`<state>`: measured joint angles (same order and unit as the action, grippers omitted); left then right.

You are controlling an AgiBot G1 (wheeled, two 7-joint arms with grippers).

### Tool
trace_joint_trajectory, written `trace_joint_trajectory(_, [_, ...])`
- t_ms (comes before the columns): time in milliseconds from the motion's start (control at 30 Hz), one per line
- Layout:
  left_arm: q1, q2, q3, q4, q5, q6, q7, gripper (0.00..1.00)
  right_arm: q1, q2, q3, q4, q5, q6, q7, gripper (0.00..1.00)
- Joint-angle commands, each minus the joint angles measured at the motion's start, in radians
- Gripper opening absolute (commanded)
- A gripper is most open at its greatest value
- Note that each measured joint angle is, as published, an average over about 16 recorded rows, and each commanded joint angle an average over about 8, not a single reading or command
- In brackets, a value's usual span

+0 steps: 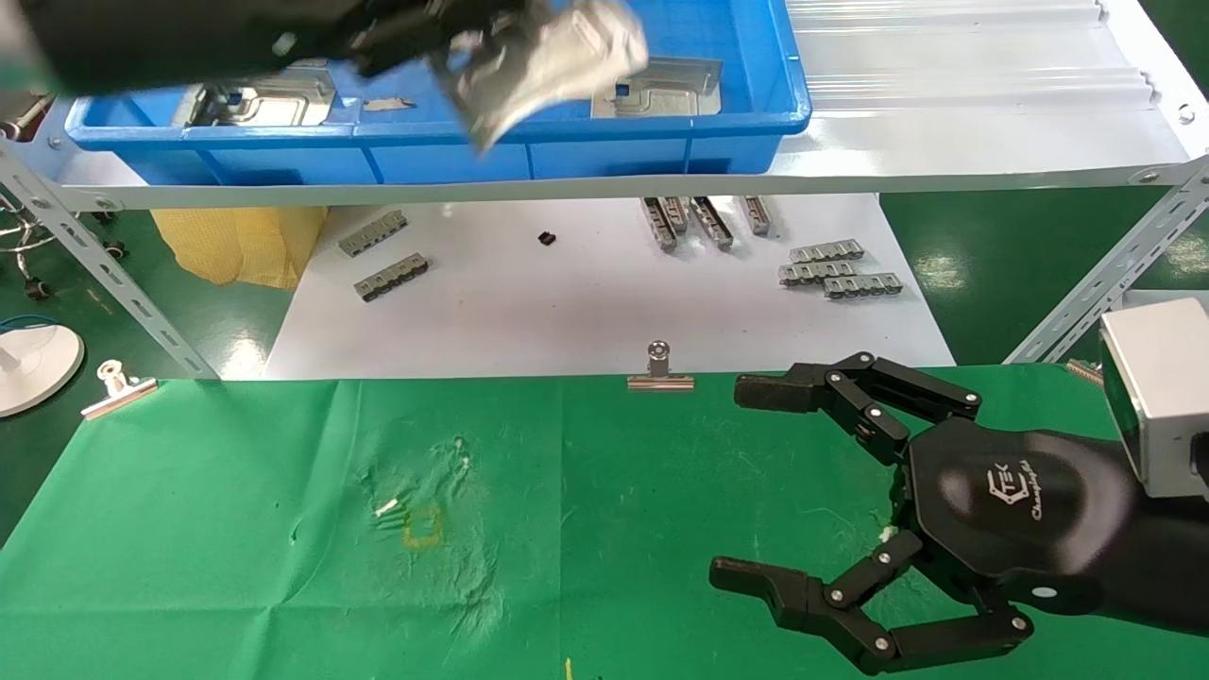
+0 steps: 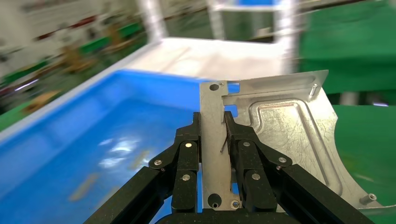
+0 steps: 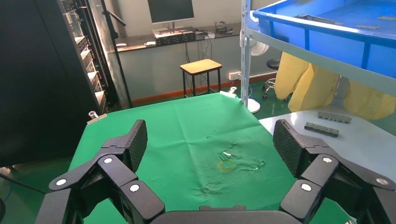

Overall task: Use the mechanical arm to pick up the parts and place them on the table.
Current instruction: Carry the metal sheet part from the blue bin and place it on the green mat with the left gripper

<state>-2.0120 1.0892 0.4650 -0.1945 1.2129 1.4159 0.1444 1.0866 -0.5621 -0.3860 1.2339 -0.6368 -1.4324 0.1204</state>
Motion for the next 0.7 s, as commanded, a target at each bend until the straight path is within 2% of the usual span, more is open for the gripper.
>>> trace_joint_trajectory(33, [0.012, -0.035, -0.012, -0.005, -0.021, 0.129, 0.039, 0.00, 0.000, 0.000, 0.000, 0.000, 0.000, 0.000, 0.000, 1.00])
trace_joint_trajectory(167, [0.058, -0.090, 0.013, -0.074, -0.044, 0.186, 0.066, 0.00, 0.000, 0.000, 0.000, 0.000, 0.000, 0.000, 0.000, 1.00])
trace_joint_trajectory(500, [0.246, -0.266, 0.136, -0.340, -0.156, 0.182, 0.124, 0.00, 0.000, 0.000, 0.000, 0.000, 0.000, 0.000, 0.000, 1.00])
trace_joint_trajectory(600, [0.308, -0.291, 0.185, -0.365, -0.158, 0.176, 0.179, 0.00, 0.000, 0.000, 0.000, 0.000, 0.000, 0.000, 0.000, 1.00])
trace_joint_trajectory(700, [0.356, -0.290, 0.241, -0.366, -0.115, 0.162, 0.273, 0.00, 0.000, 0.000, 0.000, 0.000, 0.000, 0.000, 0.000, 1.00])
